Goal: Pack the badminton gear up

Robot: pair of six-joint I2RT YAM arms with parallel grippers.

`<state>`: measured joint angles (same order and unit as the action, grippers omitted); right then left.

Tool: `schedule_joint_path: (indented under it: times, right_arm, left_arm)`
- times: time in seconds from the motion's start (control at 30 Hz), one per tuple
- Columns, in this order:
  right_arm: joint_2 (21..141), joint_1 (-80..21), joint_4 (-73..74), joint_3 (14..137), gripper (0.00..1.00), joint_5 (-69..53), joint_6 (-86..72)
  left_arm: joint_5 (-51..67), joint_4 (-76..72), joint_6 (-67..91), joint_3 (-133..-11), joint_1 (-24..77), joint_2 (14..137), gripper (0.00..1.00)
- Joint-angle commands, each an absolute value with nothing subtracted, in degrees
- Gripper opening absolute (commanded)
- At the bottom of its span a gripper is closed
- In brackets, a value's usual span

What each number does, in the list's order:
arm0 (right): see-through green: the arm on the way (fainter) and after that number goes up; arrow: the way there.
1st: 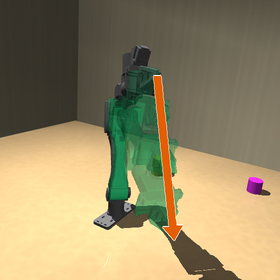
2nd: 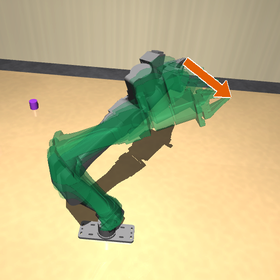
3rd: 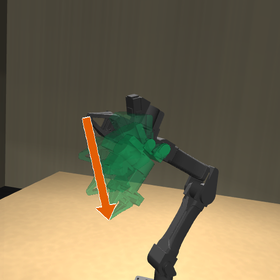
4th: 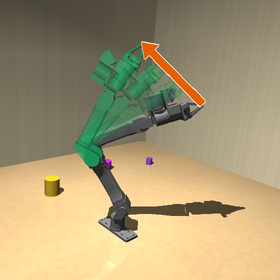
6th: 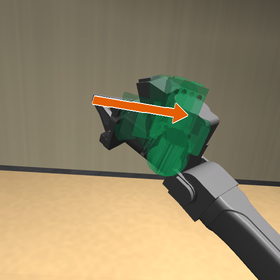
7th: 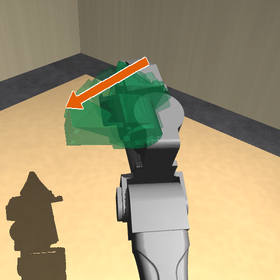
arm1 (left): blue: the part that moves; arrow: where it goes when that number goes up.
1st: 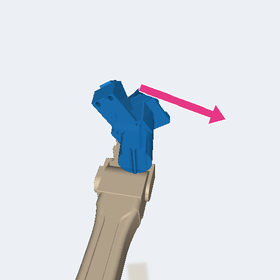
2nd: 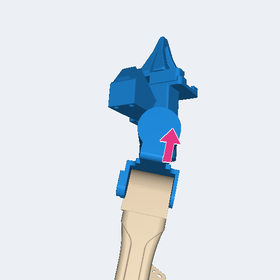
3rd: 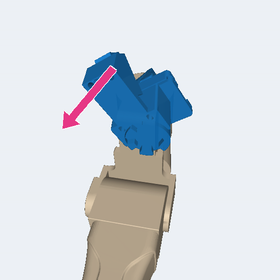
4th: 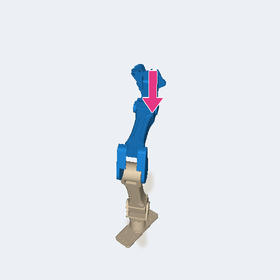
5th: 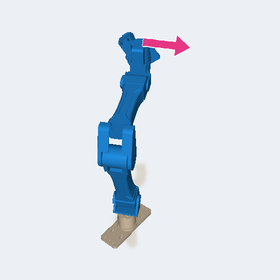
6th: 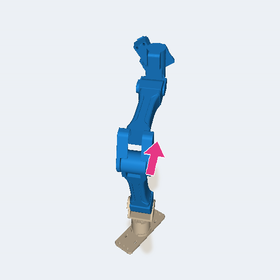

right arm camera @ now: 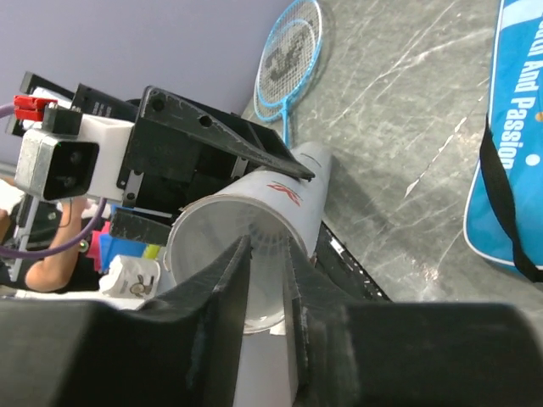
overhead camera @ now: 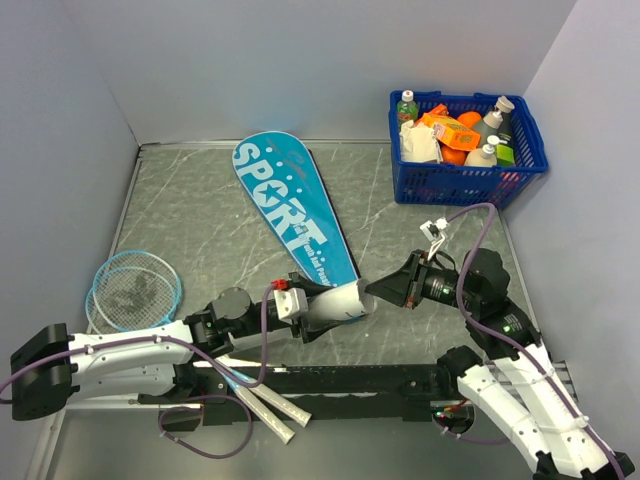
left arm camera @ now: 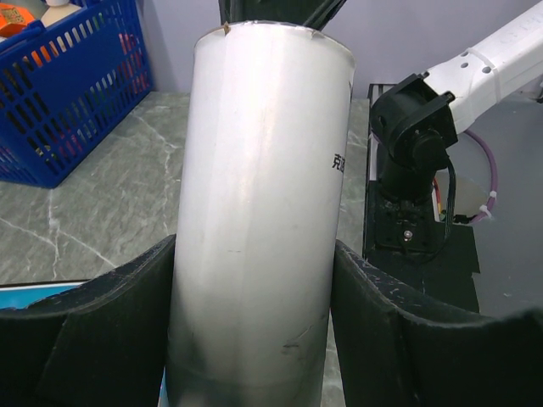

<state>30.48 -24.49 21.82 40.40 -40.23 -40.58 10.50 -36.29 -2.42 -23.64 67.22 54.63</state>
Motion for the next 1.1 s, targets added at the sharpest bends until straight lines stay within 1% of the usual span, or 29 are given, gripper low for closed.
schedule_joint_path:
  times: [0.0,0.03,0.13,0.27,0.33,0.4,0.43,0.47,0.6,0.63,0.8,0.9,1.07]
  right_arm:
    - [31.28,-24.78,19.87,37.71,0.23,-43.50,-39.90]
    - [31.64,-24.87,19.69,37.44,0.18,-44.46,-39.55]
    - [32.78,-26.19,19.34,36.83,0.09,-46.22,-38.42]
    - [34.71,-27.86,18.28,37.26,0.01,-49.39,-37.09]
    - [35.51,-27.86,18.89,38.23,0.00,-49.40,-35.86]
    - [35.77,-27.86,19.86,41.03,0.00,-45.36,-34.20]
    - [36.21,-27.86,20.65,42.35,0.00,-43.96,-33.41]
    - [36.73,-27.77,21.96,45.58,0.00,-41.42,-32.62]
    - [39.98,-27.34,19.69,50.18,0.00,-36.67,-33.30]
    - [40.60,-26.99,19.34,51.49,0.00,-35.61,-33.48]
    - [41.13,-25.75,18.81,53.26,0.00,-26.39,-33.66]
    - [40.61,-25.31,19.86,53.96,0.00,-22.43,-32.09]
    - [39.12,-25.40,19.17,51.60,0.00,-22.41,-32.07]
  left_arm:
    - [11.52,-42.36,0.88,-24.08,67.85,55.81,0.01]
    - [11.34,-42.28,0.79,-24.17,67.85,56.07,0.01]
    - [9.94,-42.27,0.62,-24.52,67.76,56.78,0.01]
    - [6.78,-40.52,-2.11,-25.84,67.15,57.83,0.01]
    - [6.24,-39.91,-2.29,-26.54,64.97,57.83,0.01]
    - [8.25,-40.34,-0.63,-26.80,61.98,57.31,0.01]
    - [9.22,-39.82,-0.35,-27.24,58.66,57.39,0.01]
    - [9.66,-38.34,-0.35,-27.94,57.06,57.57,0.01]
    - [9.93,-35.78,2.63,-33.99,50.03,59.58,0.01]
    - [11.15,-35.08,2.72,-35.41,46.96,60.29,0.01]
    - [12.04,-27.00,0.71,-47.97,38.51,65.56,0.01]
    - [12.91,-22.35,-2.19,-56.23,30.80,68.99,0.01]
    - [16.60,-14.16,-3.69,-71.26,20.32,76.28,0.01]
